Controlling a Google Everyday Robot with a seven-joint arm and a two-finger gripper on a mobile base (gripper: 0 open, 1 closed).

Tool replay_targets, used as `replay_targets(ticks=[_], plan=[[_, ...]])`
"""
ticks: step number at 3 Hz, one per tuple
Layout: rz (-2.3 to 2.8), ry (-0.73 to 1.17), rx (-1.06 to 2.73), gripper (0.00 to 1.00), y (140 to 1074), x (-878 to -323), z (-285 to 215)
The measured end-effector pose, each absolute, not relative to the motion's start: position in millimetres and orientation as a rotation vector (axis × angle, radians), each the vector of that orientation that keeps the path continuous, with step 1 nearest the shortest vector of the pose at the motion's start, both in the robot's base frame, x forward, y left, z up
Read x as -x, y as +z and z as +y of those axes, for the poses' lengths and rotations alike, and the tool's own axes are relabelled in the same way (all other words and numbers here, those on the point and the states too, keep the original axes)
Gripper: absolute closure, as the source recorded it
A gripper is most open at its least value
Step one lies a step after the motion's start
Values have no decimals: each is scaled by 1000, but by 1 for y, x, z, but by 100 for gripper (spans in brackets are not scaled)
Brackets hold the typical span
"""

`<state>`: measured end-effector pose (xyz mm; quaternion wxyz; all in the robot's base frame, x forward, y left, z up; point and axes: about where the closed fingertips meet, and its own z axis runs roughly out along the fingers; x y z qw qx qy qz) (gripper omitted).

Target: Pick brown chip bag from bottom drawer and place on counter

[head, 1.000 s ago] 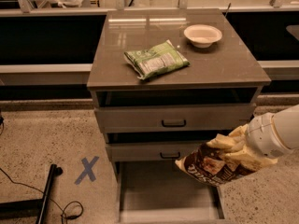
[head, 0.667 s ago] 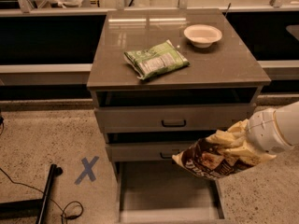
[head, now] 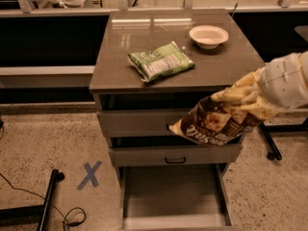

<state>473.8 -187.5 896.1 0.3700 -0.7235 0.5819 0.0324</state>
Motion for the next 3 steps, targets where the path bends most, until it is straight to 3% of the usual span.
replay_targets(ticks=[3], plan=[[1237, -84, 2112, 100, 1052, -565, -127]])
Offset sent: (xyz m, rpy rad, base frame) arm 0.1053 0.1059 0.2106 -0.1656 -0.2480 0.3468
